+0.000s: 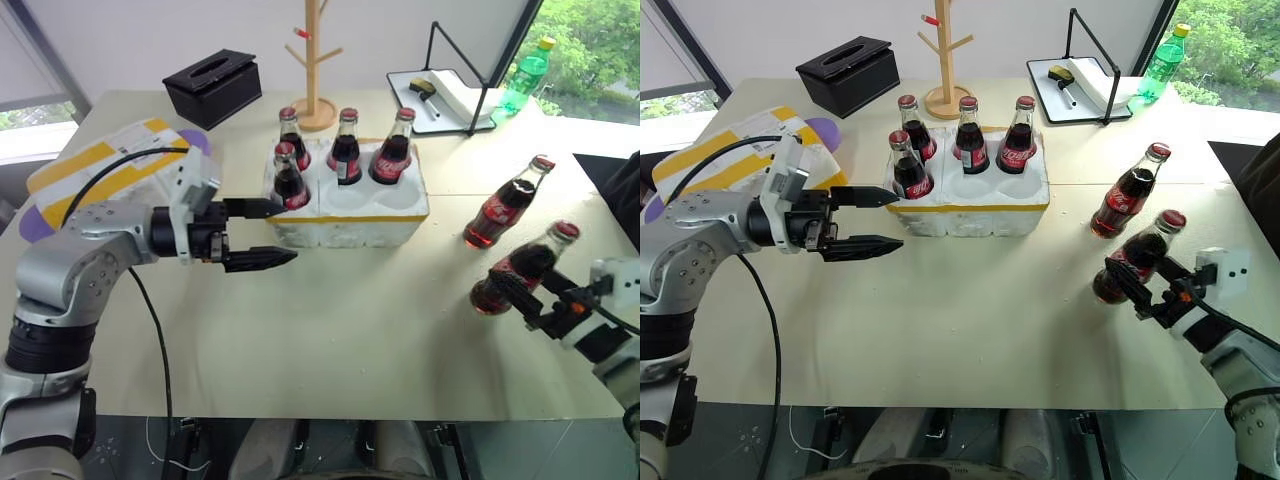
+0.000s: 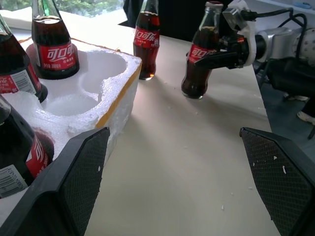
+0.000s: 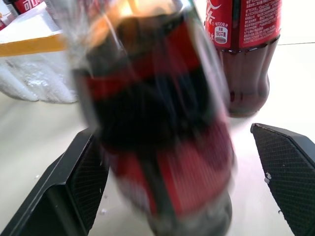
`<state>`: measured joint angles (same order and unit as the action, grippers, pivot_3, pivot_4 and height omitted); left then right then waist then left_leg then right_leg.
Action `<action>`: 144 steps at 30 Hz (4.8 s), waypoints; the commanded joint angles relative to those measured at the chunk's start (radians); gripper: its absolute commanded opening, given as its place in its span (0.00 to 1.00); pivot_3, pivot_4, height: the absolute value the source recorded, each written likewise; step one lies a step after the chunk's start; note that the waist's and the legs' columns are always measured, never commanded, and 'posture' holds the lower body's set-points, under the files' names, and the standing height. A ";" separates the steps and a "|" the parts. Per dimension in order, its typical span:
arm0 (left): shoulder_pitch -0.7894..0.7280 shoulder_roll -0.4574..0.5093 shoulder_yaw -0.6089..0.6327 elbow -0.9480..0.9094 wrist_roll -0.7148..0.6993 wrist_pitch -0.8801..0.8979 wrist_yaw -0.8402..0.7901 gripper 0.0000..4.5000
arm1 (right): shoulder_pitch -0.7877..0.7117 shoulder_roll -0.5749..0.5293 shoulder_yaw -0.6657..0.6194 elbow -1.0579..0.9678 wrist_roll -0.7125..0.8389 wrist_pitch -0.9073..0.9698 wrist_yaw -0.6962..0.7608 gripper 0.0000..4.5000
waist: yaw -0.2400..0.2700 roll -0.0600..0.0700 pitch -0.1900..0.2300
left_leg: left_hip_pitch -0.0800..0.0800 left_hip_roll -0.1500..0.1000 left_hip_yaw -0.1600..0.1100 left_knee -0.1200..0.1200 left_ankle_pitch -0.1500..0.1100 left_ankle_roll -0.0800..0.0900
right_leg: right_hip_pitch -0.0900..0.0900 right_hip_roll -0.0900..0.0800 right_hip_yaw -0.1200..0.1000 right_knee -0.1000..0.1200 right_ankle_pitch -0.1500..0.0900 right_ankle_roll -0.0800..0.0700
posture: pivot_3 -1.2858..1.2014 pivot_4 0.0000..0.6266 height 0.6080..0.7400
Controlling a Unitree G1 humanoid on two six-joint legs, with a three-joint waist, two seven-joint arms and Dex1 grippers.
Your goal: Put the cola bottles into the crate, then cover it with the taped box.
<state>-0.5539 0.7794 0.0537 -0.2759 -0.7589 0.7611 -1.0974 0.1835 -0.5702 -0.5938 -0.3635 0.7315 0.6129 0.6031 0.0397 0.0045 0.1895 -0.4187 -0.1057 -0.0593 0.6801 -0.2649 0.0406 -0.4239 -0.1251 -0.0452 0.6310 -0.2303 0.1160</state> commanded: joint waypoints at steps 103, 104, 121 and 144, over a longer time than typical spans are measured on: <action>-0.064 -0.055 -0.049 0.015 0.000 -0.054 -0.036 1.00 | -0.351 0.114 0.069 -0.111 -0.252 0.156 -0.375 0.99 | -0.029 0.001 0.004 | -0.002 -0.001 -0.001 -0.003 0.006 -0.010 | -0.009 0.007 0.016 0.004 0.001 0.000 | 0.52 0.24 0.97; -0.061 -0.054 -0.046 0.010 -0.001 -0.054 -0.034 1.00 | -0.361 0.108 0.079 -0.087 -0.260 0.143 -0.372 0.99 | -0.029 0.001 0.004 | -0.002 -0.001 -0.001 -0.003 0.006 -0.010 | -0.009 0.007 0.016 0.004 0.001 0.000 | 0.52 0.24 0.97; -0.006 -0.031 0.010 -0.075 -0.039 -0.015 0.044 1.00 | -0.543 0.062 0.192 0.272 -0.333 -0.041 -0.292 0.99 | -0.029 0.001 0.004 | -0.002 -0.001 -0.001 -0.003 0.006 -0.010 | -0.008 0.007 0.016 0.004 0.001 0.000 | 0.52 0.24 0.97; -0.011 -0.021 0.013 -0.079 -0.060 -0.004 0.068 1.00 | -0.736 0.049 0.200 0.220 -0.246 -0.085 -0.266 0.62 | -0.035 0.003 0.006 | -0.002 -0.001 -0.001 -0.004 0.006 -0.010 | -0.009 0.007 0.016 0.004 0.001 -0.001 | 0.52 0.24 0.97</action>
<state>-0.5538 0.7479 0.0304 -0.3308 -0.8073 0.7594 -1.0287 -0.4606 -0.5028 -0.3494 -0.0018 0.4213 0.5516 0.3372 0.0050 0.0075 0.1950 -0.4210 -0.1072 -0.0593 0.6764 -0.2588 0.0303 -0.4340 -0.1186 -0.0288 0.6352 -0.2292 0.1156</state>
